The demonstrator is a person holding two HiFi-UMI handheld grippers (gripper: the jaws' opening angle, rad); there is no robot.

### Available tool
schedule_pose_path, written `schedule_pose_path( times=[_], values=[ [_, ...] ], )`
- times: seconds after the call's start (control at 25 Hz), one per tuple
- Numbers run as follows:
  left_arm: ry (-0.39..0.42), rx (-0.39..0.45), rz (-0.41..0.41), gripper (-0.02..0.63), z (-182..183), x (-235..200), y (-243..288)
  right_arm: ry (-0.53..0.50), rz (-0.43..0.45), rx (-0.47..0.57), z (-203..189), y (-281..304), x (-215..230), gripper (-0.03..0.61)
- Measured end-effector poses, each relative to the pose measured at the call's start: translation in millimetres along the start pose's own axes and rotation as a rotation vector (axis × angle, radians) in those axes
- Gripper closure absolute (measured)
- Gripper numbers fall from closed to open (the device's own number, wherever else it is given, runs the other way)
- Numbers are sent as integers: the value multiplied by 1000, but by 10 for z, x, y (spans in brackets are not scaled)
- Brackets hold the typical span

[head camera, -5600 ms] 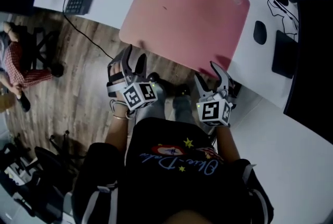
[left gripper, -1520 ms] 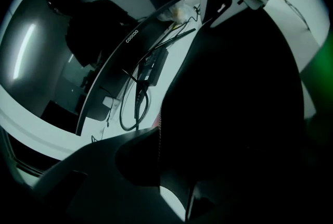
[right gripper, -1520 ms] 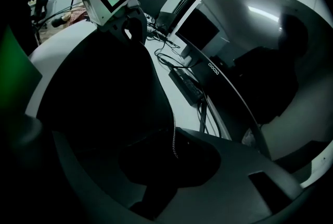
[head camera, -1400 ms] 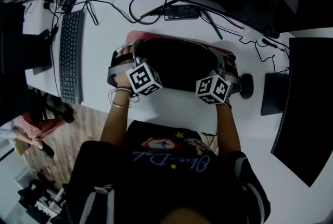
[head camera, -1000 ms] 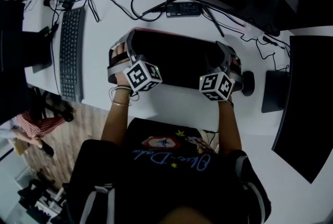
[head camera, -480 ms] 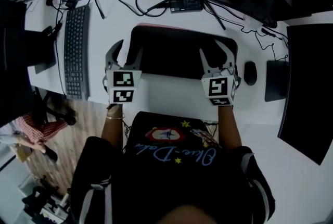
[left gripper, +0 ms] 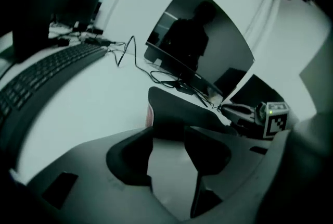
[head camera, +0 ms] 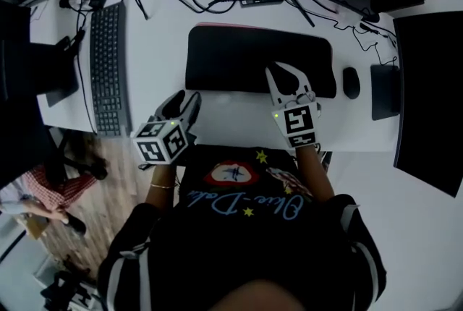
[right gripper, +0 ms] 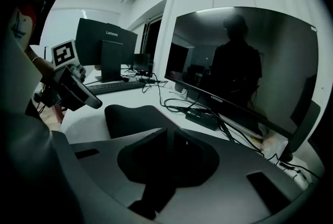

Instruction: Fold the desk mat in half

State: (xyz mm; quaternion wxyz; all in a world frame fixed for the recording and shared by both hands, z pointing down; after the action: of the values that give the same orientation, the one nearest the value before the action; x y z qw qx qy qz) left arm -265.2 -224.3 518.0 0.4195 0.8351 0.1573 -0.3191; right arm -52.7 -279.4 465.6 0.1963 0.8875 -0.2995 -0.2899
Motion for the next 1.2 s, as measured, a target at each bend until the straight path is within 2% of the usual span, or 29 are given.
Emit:
schedule_pose_path(
  times=[0.16, 0.36, 0.44, 0.6, 0.76, 0.92, 1.08, 1.2],
  values=[
    [-235, -33, -66, 396, -103, -55, 104, -26, 52, -10, 17, -5, -169, 558],
    [-422, -17, -64, 387, -146, -98, 268, -92, 109, -49, -124, -31, -368, 558],
    [-471, -2, -46, 384, -153, -126, 315, -120, 123, -72, -187, -45, -405, 558],
    [-511, 59, -9, 386, -140, -134, 376, -148, 172, -104, -335, -11, -491, 558],
    [-561, 102, -18, 415, -144, -118, 430, -207, 210, -116, -411, 40, -570, 569],
    [-569, 131, -36, 444, -145, -117, 409, -282, 265, -144, -472, 95, -660, 575],
    [-507, 160, -48, 510, -77, -3, 369, -347, 316, -188, -602, 175, -770, 578],
    [-455, 183, -91, 553, 19, 180, 337, -365, 315, -206, -645, 202, -780, 578]
  ],
)
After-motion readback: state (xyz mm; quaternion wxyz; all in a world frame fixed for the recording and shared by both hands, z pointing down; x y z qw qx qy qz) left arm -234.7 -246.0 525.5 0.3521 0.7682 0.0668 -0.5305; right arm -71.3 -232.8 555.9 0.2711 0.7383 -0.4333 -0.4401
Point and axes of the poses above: the fingertips, and each gripper's own axes: y forward along the fingers, x to its right, z out of its top, the point moved 2 cm from there along -y, backward along the fingers, and after that the axes turned 14 degrees about -y, right-handed, at the moved point
